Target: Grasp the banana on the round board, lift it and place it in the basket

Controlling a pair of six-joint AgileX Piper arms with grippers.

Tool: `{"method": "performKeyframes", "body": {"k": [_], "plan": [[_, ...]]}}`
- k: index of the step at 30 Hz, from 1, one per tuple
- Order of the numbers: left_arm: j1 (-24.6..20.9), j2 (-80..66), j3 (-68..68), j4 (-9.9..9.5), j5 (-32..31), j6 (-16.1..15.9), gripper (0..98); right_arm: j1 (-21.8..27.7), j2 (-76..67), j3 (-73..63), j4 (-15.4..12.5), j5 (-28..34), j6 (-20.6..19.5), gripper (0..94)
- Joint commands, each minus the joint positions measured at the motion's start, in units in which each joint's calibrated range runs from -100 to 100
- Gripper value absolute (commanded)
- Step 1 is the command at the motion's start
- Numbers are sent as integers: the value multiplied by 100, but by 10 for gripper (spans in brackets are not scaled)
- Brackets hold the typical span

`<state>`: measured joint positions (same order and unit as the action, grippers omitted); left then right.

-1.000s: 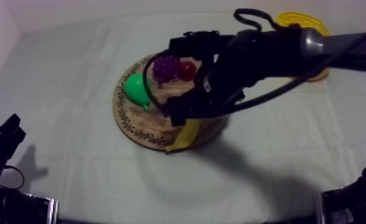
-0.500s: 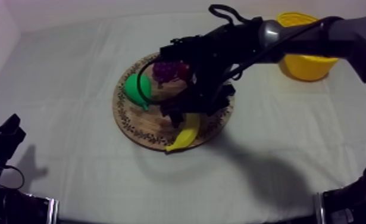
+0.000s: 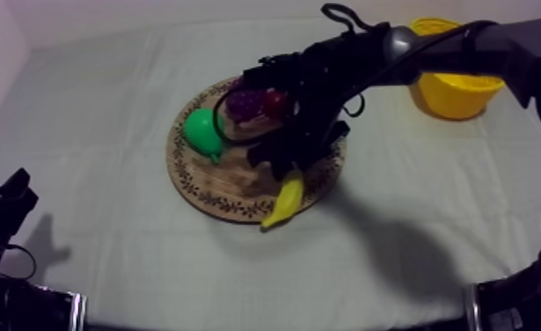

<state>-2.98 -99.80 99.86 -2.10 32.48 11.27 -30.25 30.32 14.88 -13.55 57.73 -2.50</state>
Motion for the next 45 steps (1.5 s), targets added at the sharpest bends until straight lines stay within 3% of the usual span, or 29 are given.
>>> {"method": "performKeyframes", "body": {"k": [1, 8, 14, 21, 27, 37, 45], "plan": [[-3, -3, 3, -3, 2, -1, 1, 18, 13, 24, -103, 9, 248, 224], [-3, -3, 3, -3, 2, -1, 1, 70, -16, 55, -277, 59, 535, 158], [-3, -3, 3, -3, 2, -1, 1, 288, -258, -503, -304, 778, 569, 144], [-3, -3, 3, -3, 2, -1, 1, 1062, -579, -1755, -384, 1868, 588, 139], [-3, -3, 3, -3, 2, -1, 1, 1854, -689, -2782, -394, 2440, 601, 139], [-3, -3, 3, -3, 2, -1, 1, 2982, -593, -3494, -225, 2504, 662, 146], [-3, -3, 3, -3, 2, -1, 1, 3575, -375, -3525, -43, 2326, 808, 134]]}}
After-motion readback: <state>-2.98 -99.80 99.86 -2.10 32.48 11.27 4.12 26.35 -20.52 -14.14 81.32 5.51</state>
